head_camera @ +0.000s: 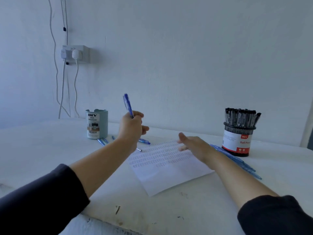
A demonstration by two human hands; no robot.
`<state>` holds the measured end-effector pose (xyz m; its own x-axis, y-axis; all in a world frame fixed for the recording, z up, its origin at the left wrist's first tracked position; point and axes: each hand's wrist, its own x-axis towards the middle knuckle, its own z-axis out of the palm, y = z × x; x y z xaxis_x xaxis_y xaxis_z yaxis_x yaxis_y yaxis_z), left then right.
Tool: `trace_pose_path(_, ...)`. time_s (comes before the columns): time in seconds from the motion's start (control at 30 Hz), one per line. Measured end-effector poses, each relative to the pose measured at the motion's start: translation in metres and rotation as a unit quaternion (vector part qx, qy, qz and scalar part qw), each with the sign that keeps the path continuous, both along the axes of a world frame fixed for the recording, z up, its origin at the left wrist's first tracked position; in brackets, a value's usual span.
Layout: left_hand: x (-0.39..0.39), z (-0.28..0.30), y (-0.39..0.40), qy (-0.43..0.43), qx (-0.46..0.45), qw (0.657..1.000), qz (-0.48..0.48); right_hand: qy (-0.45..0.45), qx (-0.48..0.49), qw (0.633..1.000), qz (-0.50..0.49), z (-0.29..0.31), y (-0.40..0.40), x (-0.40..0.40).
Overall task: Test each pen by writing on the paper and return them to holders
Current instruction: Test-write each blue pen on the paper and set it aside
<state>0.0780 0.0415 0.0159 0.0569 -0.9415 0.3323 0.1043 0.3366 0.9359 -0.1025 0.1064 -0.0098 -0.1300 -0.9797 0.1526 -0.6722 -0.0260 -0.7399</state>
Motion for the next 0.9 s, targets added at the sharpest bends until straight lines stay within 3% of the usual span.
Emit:
trace_pose_path(0.13, -0.011, 0.012, -0.016, -0.076, -0.054, 0.995, 0.024, -0.033, -0.065, 0.996, -0.048, 0.000, -0.003, -0.003)
trace_pose_path(0.33, -0.019, -0.012, -0.019, -0.104, 0.042, 0.993, -0.029, -0.046, -0.116, 0.985, -0.123, -0.001, -0.007, -0.016)
trace_pose_path(0.53, -0.012, -0.020, -0.020, -0.206, -0.033, 0.978, -0.005, -0.041, -0.121, 0.981, -0.145, -0.004, -0.008, -0.020)
trace_pose_path(0.73, -0.009, -0.020, -0.026, -0.234, -0.134, 0.961, 0.054, -0.062, -0.131, 0.977, -0.154, -0.003, -0.006, -0.027)
trace_pose_path(0.9, -0.009, -0.020, -0.020, -0.248, -0.163, 0.953, 0.061, -0.057, -0.134, 0.976, -0.163, -0.003, -0.005, -0.030)
